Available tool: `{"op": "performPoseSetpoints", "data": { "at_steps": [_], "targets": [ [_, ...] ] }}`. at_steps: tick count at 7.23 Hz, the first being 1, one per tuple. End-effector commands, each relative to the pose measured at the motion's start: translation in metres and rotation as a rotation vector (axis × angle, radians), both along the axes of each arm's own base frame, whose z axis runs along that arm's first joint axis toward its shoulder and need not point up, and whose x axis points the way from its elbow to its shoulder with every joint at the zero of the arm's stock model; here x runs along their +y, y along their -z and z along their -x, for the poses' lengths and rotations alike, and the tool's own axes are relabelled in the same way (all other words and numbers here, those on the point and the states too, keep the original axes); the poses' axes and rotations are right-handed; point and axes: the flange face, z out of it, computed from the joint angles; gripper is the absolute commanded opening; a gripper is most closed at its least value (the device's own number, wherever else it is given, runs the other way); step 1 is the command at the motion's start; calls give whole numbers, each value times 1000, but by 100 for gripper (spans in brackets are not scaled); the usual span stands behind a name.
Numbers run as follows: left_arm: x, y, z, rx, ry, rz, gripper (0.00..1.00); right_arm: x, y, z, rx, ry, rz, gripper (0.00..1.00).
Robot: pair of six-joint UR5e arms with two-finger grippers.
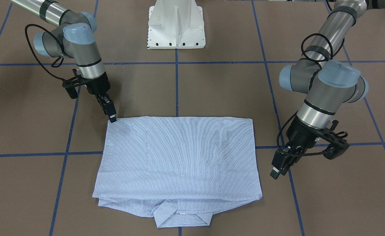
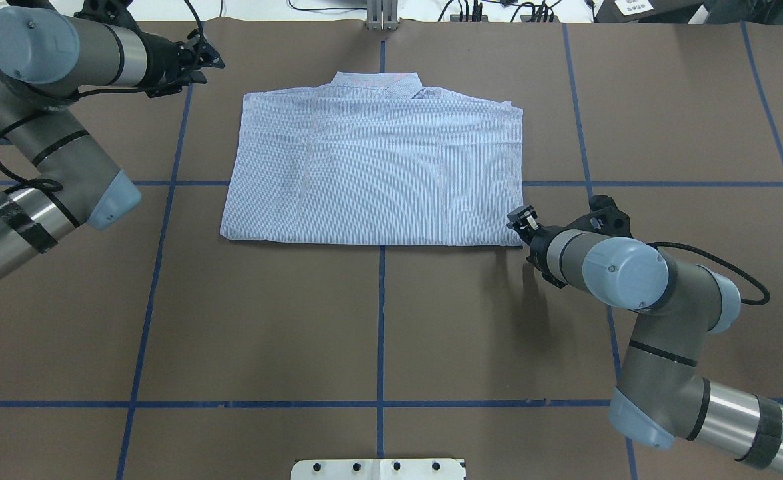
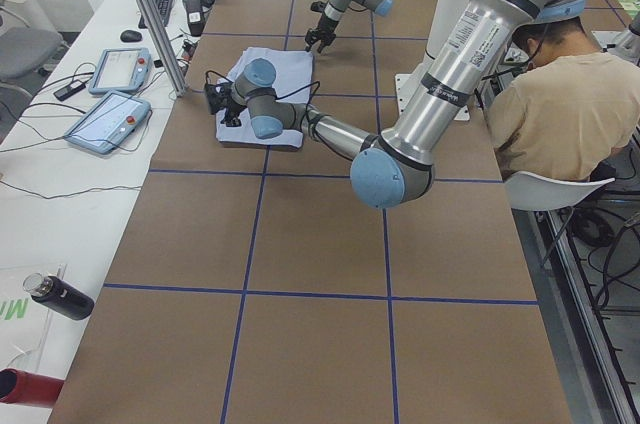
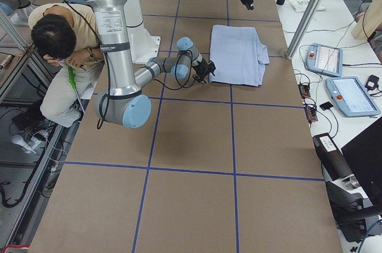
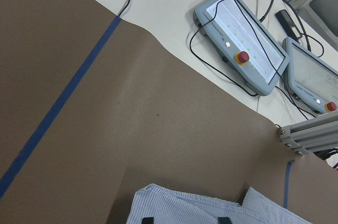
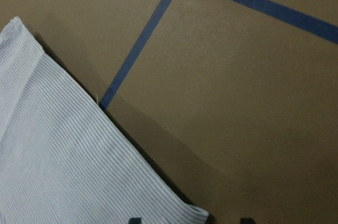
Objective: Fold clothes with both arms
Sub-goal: 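Grasp the folded shirt's near corner with the right gripper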
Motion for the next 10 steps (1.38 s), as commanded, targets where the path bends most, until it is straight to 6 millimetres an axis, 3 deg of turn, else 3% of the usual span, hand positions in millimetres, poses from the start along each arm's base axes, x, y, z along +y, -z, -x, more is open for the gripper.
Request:
{"op": "performPoseSetpoints", "data": {
  "at_steps": [1,3,5,10],
  "targets": [
    [0,-1,0,-1,1,1,50,0,0,2,0,2,0,62],
    [0,-3,1,-6,0,-1,50,-1,0,2,2,-3,-3,27],
    [0,-3,0,-7,-2,-3,50,-1,1,3,1,-3,-4,0],
    [0,-3,0,-8,-2,-1,50,-1,14,-2,-18,1,-19,0]
  ]
}}
